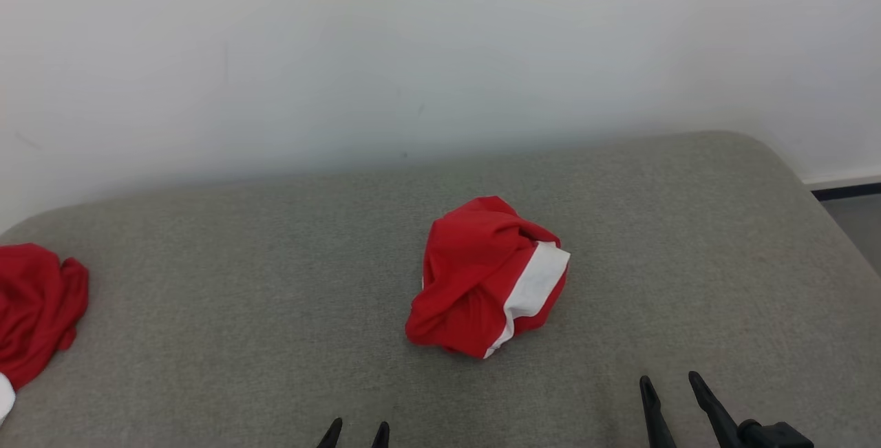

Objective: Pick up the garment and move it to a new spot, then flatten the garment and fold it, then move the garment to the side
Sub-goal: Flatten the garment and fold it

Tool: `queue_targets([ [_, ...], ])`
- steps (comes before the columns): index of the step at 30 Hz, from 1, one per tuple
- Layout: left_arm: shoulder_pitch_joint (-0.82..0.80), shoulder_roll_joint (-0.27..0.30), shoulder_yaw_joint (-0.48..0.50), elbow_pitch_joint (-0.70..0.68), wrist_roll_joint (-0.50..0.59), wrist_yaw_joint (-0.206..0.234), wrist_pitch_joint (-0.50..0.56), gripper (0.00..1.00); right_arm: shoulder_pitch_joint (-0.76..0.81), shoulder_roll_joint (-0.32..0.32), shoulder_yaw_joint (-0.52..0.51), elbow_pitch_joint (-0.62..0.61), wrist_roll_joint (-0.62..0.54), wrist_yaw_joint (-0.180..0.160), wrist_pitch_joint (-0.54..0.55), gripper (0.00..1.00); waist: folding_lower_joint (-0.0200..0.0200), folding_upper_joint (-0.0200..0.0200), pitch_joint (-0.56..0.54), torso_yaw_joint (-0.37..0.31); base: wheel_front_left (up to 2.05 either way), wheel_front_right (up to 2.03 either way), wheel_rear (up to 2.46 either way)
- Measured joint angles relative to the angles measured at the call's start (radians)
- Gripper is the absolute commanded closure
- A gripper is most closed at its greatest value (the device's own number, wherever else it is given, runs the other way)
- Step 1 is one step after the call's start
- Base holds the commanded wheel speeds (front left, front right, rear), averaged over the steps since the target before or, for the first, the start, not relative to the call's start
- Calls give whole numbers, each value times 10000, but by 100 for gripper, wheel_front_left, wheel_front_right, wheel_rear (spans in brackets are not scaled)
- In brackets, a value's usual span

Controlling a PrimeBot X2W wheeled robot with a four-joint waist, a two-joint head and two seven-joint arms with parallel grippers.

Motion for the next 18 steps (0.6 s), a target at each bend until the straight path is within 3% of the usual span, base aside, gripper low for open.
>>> queue_targets([
  [7, -1133, -58, -721, 1264, -600, 0, -2, 0, -254, -29, 167, -167, -13, 2, 82, 0, 0, 0, 285, -876, 0, 0, 0],
  [18, -2351, -169, -1058, 3005, -1854, 0, 46, 0, -435, 6, 217, -134, -8, 0, 17, 0, 1, 1, 729, -2221, 0, 0, 0],
])
